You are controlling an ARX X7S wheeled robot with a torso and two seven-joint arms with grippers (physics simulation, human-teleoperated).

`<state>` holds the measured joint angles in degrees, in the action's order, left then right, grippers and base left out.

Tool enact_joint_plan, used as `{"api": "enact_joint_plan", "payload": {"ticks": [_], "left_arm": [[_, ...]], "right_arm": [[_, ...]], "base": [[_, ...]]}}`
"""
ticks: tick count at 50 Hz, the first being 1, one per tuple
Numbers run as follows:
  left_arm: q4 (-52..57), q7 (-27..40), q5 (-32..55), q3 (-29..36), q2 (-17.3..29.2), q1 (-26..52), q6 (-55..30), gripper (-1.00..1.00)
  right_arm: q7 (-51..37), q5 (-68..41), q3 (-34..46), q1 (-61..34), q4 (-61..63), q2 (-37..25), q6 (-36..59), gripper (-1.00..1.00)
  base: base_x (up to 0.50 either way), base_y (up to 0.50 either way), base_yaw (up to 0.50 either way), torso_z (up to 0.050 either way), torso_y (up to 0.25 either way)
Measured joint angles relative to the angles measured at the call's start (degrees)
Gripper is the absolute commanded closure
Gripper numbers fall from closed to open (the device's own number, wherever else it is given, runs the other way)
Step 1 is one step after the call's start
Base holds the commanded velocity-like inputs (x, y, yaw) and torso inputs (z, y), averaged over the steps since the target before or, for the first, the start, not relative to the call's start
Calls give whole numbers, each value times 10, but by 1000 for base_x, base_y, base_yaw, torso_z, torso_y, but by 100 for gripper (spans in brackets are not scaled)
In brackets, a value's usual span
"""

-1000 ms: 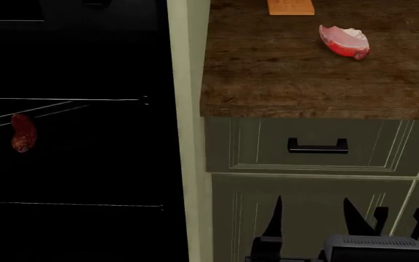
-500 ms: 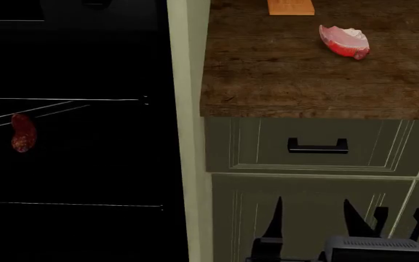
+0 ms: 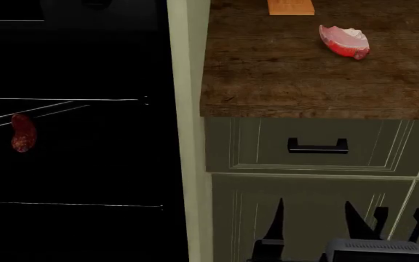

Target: Open the oven door

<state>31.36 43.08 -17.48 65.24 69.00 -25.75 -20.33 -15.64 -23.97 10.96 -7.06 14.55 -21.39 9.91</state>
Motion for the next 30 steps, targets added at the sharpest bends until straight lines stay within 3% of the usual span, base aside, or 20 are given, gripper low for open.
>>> {"api": "enact_joint_plan", "payload": {"ticks": [30], "left_arm": [[-64, 27, -27, 78, -36, 41, -15, 100]], "right_arm": [[-1, -7, -6, 6, -5, -4, -12, -100]], "base": [[-5, -1, 2, 0, 0]]}}
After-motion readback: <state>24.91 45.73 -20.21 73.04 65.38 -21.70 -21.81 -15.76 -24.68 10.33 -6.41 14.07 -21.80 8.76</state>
